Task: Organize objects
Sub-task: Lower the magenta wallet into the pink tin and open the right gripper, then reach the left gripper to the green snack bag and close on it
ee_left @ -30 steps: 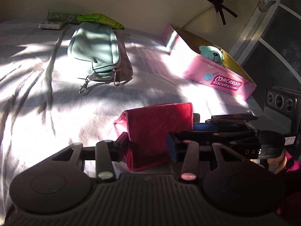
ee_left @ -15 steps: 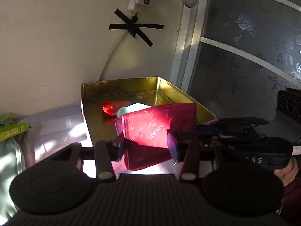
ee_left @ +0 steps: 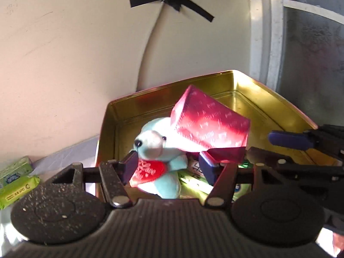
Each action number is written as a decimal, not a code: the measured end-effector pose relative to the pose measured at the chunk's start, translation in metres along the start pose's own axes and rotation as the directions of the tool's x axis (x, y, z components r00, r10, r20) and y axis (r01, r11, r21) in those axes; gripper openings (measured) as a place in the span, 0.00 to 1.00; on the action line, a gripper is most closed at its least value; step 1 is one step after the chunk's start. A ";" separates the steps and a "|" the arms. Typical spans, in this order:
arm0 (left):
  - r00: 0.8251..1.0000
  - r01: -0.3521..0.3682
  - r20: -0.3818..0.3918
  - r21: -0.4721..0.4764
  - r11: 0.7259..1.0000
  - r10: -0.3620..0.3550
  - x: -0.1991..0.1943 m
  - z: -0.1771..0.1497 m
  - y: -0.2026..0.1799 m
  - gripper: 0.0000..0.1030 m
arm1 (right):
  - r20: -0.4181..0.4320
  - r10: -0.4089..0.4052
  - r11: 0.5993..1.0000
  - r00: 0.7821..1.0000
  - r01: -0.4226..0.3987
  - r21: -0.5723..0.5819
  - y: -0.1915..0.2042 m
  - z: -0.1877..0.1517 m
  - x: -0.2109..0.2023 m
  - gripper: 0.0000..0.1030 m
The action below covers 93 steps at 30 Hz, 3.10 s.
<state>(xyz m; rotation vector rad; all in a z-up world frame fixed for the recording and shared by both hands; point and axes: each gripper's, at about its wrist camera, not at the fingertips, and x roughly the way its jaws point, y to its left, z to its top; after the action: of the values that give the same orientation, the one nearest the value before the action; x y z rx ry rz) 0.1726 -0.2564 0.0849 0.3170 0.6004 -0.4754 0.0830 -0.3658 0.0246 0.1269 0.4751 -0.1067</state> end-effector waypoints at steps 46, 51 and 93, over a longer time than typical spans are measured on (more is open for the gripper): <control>0.965 -0.254 -0.007 -0.261 0.931 0.262 -0.125 -0.182 0.121 0.66 | -0.006 0.237 0.969 0.972 -0.235 0.080 0.143 -0.067 -0.063 0.46; 0.945 -0.312 0.035 -0.210 0.926 0.326 -0.134 -0.200 0.122 0.71 | -0.080 0.284 0.958 0.955 -0.281 0.049 0.172 -0.081 -0.044 0.46; 0.947 -0.237 0.123 -0.353 0.905 0.296 -0.153 -0.219 0.141 0.73 | -0.128 0.359 0.933 0.924 -0.354 0.063 0.185 -0.100 -0.027 0.54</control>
<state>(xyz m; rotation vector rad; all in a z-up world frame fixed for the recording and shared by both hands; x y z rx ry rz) 0.0326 0.0048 0.0266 0.0298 0.4475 -0.1275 0.0388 -0.1662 -0.0333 0.2585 0.5813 0.2527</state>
